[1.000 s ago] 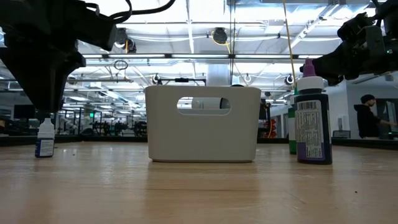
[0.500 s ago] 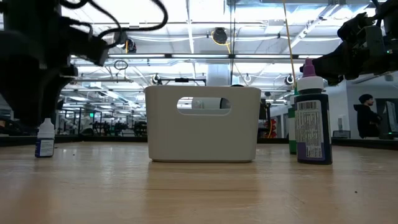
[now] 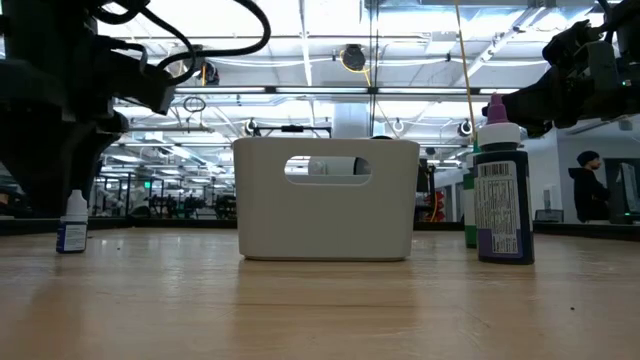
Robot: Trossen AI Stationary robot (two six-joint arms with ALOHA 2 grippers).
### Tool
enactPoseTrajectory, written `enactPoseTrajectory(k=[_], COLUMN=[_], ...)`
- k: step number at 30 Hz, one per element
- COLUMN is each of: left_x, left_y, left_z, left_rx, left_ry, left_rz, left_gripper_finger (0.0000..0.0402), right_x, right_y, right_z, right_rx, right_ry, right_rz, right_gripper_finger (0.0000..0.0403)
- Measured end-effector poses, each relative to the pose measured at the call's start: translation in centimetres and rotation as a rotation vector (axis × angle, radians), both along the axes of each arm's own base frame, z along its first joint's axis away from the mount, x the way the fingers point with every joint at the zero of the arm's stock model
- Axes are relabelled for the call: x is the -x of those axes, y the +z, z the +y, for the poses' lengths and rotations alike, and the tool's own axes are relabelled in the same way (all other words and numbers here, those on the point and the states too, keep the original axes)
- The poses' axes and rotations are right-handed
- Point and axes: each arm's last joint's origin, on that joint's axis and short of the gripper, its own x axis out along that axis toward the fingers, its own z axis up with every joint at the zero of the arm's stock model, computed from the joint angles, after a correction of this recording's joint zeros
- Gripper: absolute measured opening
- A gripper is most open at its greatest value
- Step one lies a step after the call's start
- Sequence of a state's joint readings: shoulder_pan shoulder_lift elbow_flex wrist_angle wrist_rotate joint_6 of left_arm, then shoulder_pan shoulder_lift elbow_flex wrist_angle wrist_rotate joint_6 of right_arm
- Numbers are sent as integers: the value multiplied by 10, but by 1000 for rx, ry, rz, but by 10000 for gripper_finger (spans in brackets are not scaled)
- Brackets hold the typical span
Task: Pick & Place food coloring
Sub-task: Put the small blue food coloring bottle into the gray bin
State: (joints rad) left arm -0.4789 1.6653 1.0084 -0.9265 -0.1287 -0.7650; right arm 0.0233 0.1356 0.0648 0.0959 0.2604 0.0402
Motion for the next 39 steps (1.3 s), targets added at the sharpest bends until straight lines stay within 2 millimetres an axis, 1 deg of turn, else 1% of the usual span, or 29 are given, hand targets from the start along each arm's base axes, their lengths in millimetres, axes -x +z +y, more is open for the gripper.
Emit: enactPoseTrajectory(k=[6, 10, 19, 26, 30, 33, 39], left_x=[-2, -5, -5, -5, -5, -2, 9], left_y=[0, 0, 0, 0, 0, -4, -20], left_z=[-1, -3, -3, -3, -3, -2, 4], left_rx=[13, 26, 53, 50, 48, 44, 25], left_ry=[-11, -30, -22, -18, -4, 14, 68], left_rz=[-24, -52, -37, -39, -42, -35, 1], left_gripper_finger=[181, 173, 153, 151, 138, 124, 99], right_x=[0, 0, 0, 0, 0, 0, 0], right_y=[0, 0, 0, 0, 0, 0, 0], right_z=[0, 0, 0, 0, 0, 0, 0], right_rx=[0, 0, 0, 0, 0, 0, 0], right_ry=[0, 0, 0, 0, 0, 0, 0], right_rz=[0, 0, 0, 0, 0, 0, 0], right_gripper_finger=[77, 77, 77, 77, 77, 77, 77])
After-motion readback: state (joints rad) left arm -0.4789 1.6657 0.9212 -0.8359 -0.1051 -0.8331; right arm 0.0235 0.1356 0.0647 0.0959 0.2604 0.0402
